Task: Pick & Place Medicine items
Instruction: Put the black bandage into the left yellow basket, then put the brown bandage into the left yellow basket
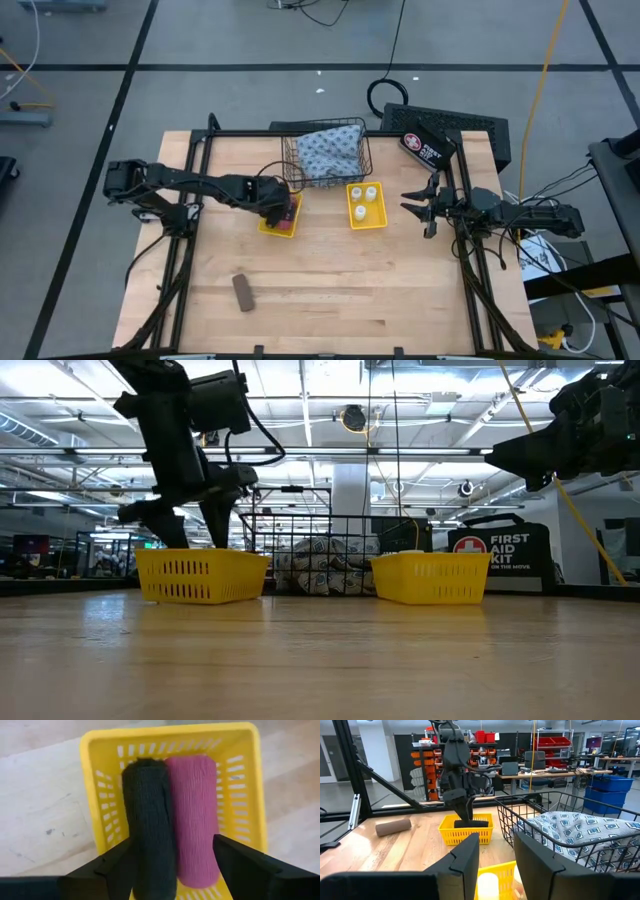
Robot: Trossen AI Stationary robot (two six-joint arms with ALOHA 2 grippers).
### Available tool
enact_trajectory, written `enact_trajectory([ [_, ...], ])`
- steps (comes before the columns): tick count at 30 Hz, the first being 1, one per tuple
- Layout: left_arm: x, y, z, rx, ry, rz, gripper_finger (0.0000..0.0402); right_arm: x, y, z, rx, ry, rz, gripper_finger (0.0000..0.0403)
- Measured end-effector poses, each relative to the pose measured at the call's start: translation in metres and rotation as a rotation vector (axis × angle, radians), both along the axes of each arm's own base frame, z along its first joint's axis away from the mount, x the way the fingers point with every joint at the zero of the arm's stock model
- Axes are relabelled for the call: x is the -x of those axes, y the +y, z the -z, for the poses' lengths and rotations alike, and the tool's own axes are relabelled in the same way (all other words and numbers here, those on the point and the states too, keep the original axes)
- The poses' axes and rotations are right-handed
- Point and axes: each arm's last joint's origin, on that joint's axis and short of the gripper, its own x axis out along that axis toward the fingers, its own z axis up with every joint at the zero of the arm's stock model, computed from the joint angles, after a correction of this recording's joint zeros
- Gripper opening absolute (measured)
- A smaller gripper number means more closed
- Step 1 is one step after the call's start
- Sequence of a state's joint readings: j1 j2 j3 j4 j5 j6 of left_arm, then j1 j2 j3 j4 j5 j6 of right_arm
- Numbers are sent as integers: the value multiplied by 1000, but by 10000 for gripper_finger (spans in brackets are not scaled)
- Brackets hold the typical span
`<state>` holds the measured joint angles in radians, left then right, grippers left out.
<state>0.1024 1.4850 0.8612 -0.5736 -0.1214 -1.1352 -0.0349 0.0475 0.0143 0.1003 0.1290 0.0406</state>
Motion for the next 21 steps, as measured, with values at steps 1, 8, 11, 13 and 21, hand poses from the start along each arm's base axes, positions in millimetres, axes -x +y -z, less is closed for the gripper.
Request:
enact_trajectory([
  [1,1,1,-3,12,-13,6,266,0,0,0,0,0,0,114],
  [8,16,-10,-41,-63,-166,38,266,0,0,0,0,0,0,114],
  [11,25,-24,-58,-98,-246,47,266,0,0,0,0,0,0,114],
  [13,29,-37,-67,-95,-301,61,266,0,0,0,0,0,0,114],
  [21,32,-107,-76,62,-465,190,266,0,0,0,0,1,0,114],
])
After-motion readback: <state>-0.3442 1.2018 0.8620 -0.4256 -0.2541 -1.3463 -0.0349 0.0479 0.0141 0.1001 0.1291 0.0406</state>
